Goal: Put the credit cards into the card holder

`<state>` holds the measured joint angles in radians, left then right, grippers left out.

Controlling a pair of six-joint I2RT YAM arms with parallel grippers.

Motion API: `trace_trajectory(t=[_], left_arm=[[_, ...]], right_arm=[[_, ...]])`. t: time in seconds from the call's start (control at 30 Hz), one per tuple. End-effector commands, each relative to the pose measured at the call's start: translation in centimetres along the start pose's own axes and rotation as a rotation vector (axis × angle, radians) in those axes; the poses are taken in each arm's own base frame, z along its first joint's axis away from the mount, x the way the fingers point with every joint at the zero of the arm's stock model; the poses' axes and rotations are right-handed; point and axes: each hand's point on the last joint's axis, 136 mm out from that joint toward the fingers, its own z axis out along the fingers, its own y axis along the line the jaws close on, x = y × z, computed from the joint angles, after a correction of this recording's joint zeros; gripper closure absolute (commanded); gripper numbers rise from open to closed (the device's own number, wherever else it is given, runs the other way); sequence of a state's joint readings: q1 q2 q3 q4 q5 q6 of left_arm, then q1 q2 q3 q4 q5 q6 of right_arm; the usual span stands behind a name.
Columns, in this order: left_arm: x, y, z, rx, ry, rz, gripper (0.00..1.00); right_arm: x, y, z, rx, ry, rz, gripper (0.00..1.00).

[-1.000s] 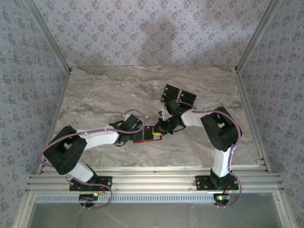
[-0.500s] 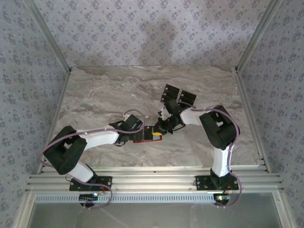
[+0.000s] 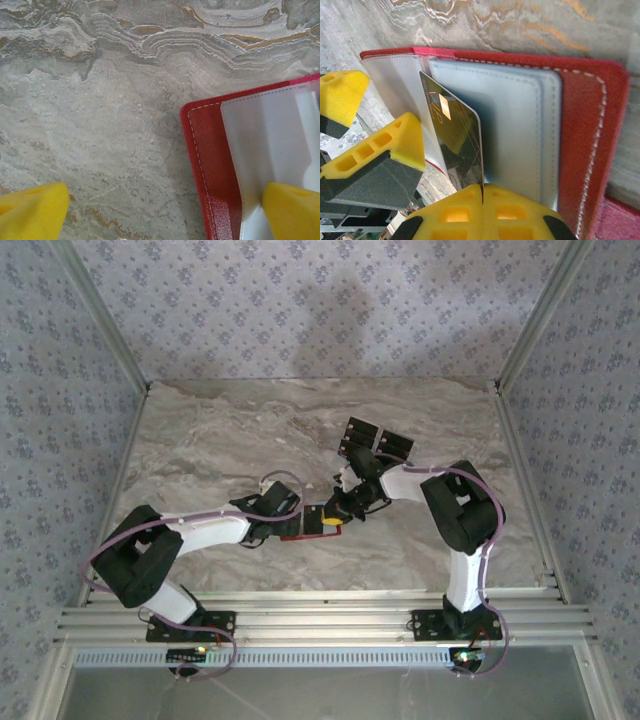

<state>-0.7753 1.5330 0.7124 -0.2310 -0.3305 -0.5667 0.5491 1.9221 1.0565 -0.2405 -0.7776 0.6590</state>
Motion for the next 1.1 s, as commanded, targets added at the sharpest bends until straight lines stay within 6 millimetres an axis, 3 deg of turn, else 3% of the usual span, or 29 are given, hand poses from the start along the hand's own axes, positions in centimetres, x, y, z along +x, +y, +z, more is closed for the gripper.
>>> trace_trajectory(t=[0.0, 1.07], left_arm=[[2.47, 1.77, 0.51, -0.069, 0.071, 0.040, 0.01], [2.49, 1.82, 0.56, -0.069, 0.069, 0.040, 0.01]], right_arm=[[-0.06, -0.16, 0.16, 0.001, 0.031, 0.013, 1.00], [-0.22, -0.70, -0.21, -0.006, 0.109, -0.028, 1.00]])
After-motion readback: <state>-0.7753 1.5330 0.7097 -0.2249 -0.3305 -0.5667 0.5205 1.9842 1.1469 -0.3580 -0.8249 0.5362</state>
